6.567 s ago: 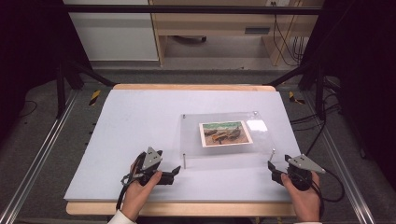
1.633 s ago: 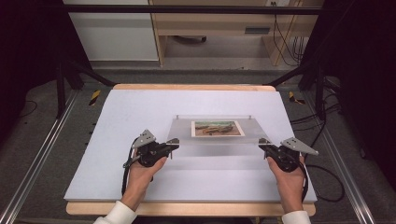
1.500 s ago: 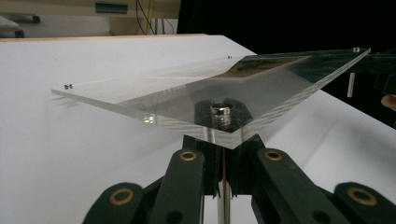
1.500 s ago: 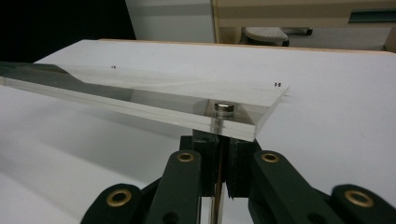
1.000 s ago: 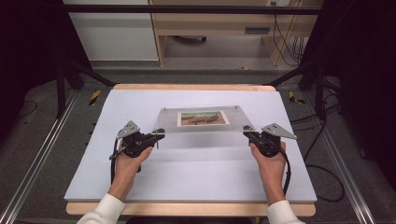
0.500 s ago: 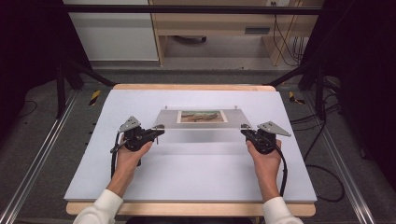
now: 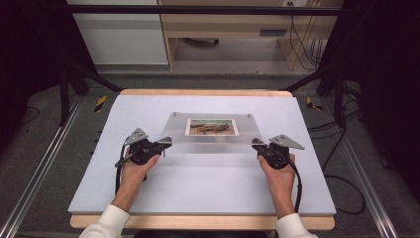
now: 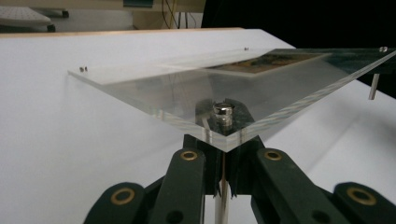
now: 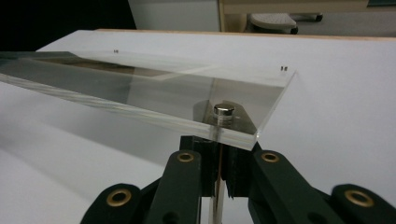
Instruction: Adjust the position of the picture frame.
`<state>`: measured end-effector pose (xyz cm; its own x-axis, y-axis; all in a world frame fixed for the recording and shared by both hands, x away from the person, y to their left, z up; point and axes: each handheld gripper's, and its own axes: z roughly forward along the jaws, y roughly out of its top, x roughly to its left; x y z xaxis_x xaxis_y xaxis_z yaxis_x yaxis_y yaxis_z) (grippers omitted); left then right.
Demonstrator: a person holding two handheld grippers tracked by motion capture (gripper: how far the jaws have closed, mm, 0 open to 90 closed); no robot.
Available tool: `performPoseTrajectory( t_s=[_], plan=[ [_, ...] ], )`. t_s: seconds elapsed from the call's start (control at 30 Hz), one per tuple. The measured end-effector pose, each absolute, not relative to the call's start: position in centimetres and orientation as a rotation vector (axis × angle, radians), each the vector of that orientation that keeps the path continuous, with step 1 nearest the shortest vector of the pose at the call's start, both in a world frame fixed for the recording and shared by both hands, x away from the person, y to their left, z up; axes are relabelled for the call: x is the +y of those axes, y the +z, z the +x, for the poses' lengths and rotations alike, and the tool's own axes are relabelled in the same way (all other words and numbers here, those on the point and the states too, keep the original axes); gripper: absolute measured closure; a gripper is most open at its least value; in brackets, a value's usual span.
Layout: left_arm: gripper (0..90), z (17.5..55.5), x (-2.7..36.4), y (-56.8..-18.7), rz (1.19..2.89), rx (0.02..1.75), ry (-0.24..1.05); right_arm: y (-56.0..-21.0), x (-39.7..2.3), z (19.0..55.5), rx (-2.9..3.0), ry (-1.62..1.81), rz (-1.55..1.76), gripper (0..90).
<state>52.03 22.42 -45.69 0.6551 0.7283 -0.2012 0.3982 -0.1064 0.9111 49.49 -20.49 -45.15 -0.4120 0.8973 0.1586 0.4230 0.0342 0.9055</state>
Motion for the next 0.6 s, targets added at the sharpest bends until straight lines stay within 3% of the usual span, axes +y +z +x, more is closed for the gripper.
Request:
performPoseTrajectory(
  t_s=[0.6],
  plan=[
    [84.1,51.0,21.9,-46.9,1.804,0.952,0.373,-46.8,-20.7,49.1,1.957,1.303,1.35,84.7]
  ],
)
